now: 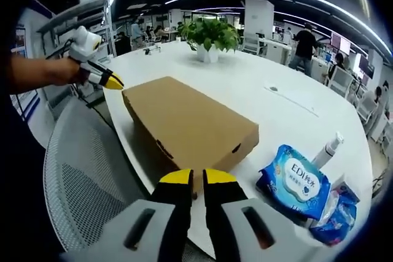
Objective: Operate the shoe box by opening the lid, removing the specified soft item, and placing it in the target area until the item is outside and the box remains undamaged.
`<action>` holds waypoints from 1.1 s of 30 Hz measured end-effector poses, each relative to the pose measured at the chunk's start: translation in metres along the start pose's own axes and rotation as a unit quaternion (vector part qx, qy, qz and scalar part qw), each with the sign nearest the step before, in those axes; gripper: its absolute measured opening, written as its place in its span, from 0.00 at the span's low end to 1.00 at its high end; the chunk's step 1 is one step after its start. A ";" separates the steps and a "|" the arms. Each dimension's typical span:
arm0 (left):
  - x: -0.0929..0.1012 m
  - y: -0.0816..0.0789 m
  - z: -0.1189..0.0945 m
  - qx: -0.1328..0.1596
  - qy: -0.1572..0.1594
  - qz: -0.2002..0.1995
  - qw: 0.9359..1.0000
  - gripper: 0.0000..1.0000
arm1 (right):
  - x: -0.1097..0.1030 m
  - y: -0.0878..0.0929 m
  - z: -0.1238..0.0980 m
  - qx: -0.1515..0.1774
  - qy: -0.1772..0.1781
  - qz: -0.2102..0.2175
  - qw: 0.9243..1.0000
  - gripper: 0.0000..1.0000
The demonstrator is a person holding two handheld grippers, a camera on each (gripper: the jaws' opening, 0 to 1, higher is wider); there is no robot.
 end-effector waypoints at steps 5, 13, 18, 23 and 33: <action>0.005 0.001 0.007 0.001 0.011 0.004 1.000 0.07 | -0.001 0.001 0.004 -0.003 -0.001 0.000 1.000 0.05; 0.003 0.010 0.010 -0.011 0.015 0.004 1.000 0.07 | -0.005 0.010 0.009 -0.012 -0.006 0.004 1.000 0.05; 0.002 0.012 0.011 -0.015 0.015 0.004 1.000 0.07 | -0.008 0.016 0.012 -0.021 -0.011 0.006 1.000 0.06; 0.002 0.015 0.014 -0.019 0.014 0.006 1.000 0.08 | -0.009 0.018 0.012 -0.027 -0.013 0.007 1.000 0.06; 0.001 0.019 0.017 -0.026 0.013 0.009 1.000 0.08 | -0.009 0.023 0.016 -0.036 -0.015 0.001 0.999 0.05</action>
Point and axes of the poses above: the point that each gripper's makers call its tool centre point, and the gripper's own axes: z roughly forward along the fingers, x roughly to its right, y roughly out of its underside, the point moved 3 cm from there along -z, roughly backward along the fingers, and after that the axes turned 2 degrees about -z, right-handed, at the moved point
